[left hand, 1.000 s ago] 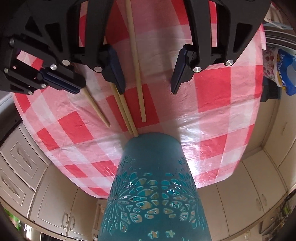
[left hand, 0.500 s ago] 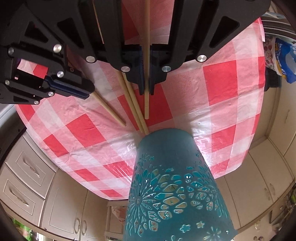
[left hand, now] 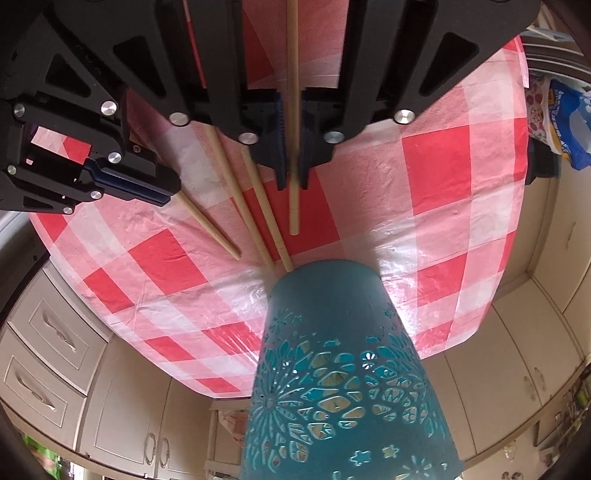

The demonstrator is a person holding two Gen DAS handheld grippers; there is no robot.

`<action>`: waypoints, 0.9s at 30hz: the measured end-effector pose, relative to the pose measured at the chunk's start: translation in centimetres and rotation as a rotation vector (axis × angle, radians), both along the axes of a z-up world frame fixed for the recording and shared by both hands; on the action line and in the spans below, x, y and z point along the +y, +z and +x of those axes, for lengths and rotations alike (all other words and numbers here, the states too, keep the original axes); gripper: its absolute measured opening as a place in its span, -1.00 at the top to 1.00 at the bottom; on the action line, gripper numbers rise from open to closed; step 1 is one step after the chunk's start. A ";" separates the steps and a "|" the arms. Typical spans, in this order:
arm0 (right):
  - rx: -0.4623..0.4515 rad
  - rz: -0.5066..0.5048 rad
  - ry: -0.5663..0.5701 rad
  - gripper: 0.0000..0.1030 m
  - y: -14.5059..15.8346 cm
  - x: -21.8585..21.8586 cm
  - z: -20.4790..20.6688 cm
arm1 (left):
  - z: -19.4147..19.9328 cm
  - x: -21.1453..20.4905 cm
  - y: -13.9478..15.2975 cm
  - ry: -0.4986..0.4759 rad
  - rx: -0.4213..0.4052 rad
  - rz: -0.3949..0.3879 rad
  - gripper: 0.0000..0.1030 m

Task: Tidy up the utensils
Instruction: 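Grasp a stick with the left gripper while the right gripper grasps another stick, then lift the stick with the left gripper and drop it into the basket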

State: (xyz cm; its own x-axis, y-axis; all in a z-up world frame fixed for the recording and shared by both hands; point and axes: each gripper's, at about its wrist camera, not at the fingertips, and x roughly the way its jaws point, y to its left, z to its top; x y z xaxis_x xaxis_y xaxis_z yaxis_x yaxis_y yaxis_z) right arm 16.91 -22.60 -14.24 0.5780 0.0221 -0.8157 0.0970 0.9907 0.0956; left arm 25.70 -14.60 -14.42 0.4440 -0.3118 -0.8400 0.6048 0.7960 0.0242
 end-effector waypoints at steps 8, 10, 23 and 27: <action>-0.009 0.072 -0.016 0.88 0.0 -0.9 -0.2 | -0.5 0.3 0.4 0.009 -0.017 -0.007 0.91; -0.011 0.078 -0.017 0.88 0.0 -0.9 -0.2 | -0.6 0.4 0.7 0.010 -0.024 -0.010 0.91; -0.058 0.129 -0.057 0.88 0.4 -2.3 -0.9 | -2.2 2.9 4.8 0.015 -0.073 -0.136 0.91; -0.051 0.158 -0.074 0.88 0.3 -2.9 -0.8 | -2.5 5.1 8.8 -0.001 -0.118 -0.268 0.91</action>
